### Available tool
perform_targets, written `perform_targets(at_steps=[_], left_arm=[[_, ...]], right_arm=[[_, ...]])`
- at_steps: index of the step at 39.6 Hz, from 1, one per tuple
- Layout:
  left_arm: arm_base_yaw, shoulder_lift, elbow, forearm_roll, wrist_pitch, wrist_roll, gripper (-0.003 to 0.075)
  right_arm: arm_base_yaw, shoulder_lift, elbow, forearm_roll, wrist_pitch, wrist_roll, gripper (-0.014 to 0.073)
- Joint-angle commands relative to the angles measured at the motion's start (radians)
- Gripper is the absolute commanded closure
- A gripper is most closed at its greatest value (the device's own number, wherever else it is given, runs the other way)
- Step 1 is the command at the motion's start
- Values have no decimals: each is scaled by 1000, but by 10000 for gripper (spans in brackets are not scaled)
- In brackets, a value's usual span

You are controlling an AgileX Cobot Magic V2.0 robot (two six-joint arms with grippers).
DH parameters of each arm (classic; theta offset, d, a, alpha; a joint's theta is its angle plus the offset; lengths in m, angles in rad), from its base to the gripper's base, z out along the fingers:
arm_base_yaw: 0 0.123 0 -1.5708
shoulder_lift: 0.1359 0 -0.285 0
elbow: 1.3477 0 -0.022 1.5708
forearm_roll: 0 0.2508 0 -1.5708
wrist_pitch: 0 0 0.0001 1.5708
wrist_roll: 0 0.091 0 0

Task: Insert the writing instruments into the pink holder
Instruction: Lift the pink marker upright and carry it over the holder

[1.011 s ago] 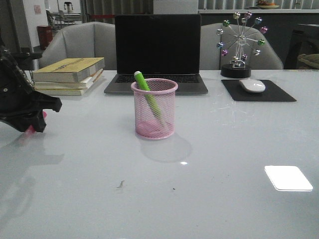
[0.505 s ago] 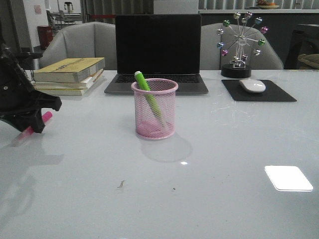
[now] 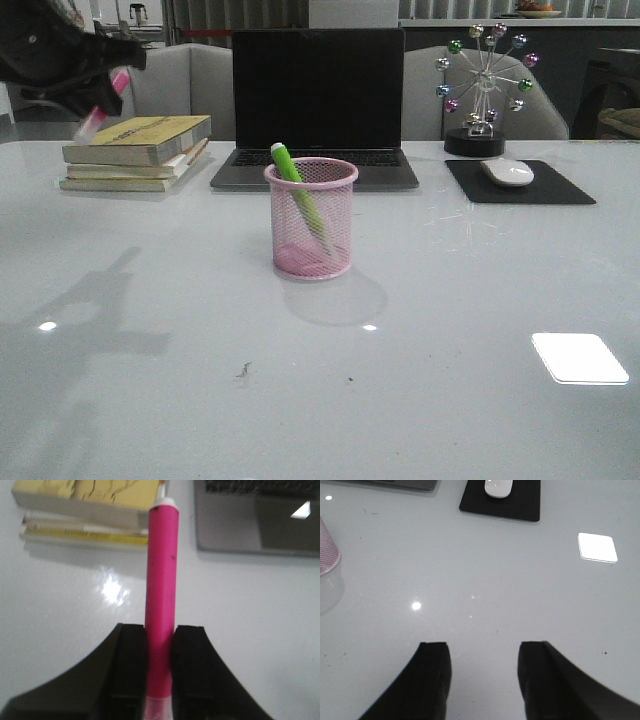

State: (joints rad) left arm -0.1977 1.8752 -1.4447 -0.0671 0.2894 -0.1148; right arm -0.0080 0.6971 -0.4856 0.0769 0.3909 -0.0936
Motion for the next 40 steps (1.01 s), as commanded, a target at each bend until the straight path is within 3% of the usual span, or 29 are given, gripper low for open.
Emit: perform_targets(at_steps=[1, 16, 21, 24, 29, 35, 40], left_arm=[[-46, -80, -34, -22, -133, -2, 628], [-301, -120, 16, -78, -474, -2, 628], [-380, -128, 78, -78, -656, -2, 628], [-424, -128, 142, -80, -832, -2, 628], [-465, -128, 288, -80, -1095, -2, 628], [-471, -114, 443, -80, -1270, -2, 627], [-469, -61, 479, -47, -1409, -2, 627]], right_arm=[[-8, -7, -29, -12, -68, -6, 160], [-8, -7, -29, -30, -69, -6, 160], [-8, -7, -29, -30, -69, -6, 160], [-8, -7, -29, -37, -69, -6, 160], [-8, -7, -29, -56, -68, -6, 160], [-8, -7, -29, -57, -68, -6, 160], [-8, -7, -29, -57, -68, -6, 160]])
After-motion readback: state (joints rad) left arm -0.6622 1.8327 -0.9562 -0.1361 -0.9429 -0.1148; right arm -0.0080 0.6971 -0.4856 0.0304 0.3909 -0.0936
